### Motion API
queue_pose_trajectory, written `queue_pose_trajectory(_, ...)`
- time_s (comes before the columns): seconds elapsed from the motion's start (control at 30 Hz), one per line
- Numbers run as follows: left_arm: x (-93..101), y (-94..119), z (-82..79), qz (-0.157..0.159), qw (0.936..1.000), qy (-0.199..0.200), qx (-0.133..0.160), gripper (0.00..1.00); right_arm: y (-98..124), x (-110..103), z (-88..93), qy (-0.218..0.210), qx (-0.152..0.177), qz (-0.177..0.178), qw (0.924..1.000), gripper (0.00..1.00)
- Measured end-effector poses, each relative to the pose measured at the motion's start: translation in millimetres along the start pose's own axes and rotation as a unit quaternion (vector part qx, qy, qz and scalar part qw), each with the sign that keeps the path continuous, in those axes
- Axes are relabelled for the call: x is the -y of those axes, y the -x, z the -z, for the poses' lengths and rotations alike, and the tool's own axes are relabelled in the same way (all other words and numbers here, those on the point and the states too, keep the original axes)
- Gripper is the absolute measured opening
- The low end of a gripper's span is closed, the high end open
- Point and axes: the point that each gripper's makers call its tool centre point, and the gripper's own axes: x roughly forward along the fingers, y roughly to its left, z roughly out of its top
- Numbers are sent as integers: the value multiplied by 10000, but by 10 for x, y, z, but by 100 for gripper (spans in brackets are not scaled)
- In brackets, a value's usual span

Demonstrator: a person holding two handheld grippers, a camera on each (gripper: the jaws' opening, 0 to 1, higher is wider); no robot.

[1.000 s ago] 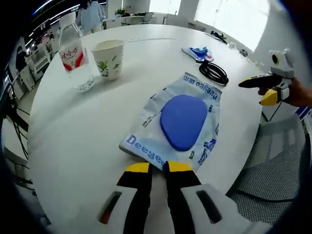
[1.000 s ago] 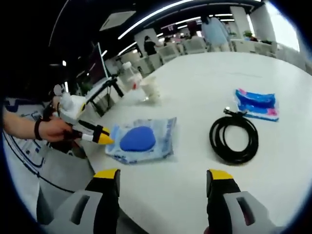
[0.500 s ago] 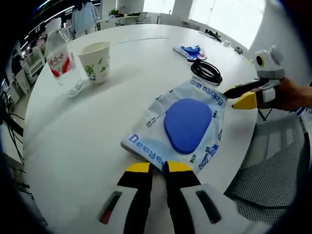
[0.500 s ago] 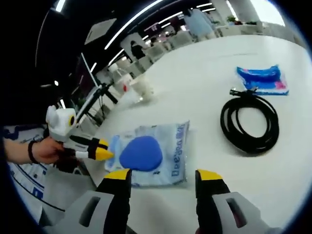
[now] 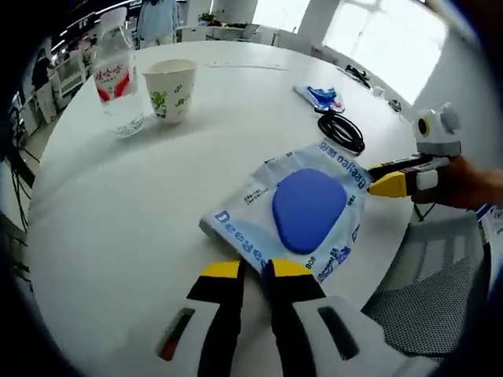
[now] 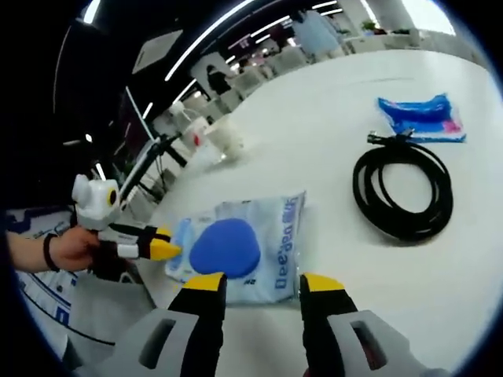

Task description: Arrange the tabletop items into an orderly group along one side of the table until the central work area is clear of visible clutter.

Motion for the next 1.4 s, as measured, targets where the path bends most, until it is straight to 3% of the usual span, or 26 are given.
queue_pose_trajectory(0.27, 151, 192, 114, 24, 9954, 903, 320, 14, 41, 16, 3, -33, 16, 7, 10000, 26)
queue_pose_trajectory(0.37, 177, 205, 172, 63, 9937, 1061, 342, 15, 48, 38, -11, -59, 28, 6, 10000, 24)
queue_pose_trajectory(0.7, 202, 144, 264, 60, 9940, 1054, 284, 12, 91, 22, -4, -50, 14, -1, 10000, 19)
queue_pose_trajectory(0.77, 225, 138, 266, 59, 9944, 1024, 264, 5, 86, 38, 5, 8, -20, 10, 10000, 13)
queue_pose_trajectory(0.83, 202, 130, 250, -57, 9947, 995, 248, 2, 85, 80, 4, 114, -52, 75, 9999, 0)
queue_pose_trajectory(1.07, 215, 113, 92, -81, 9957, 880, 278, 0, 183, 51, -193, 175, 238, -75, 9995, 0)
queue_pose_trajectory(1.3, 308, 170, -293, -86, 9957, 747, 545, 0, 240, 230, -345, 247, 394, -59, 9989, 0)
queue_pose_trajectory(1.4, 357, 140, -431, -65, 9952, 746, 624, 0, 307, 195, -440, 264, 456, -17, 9986, 0)
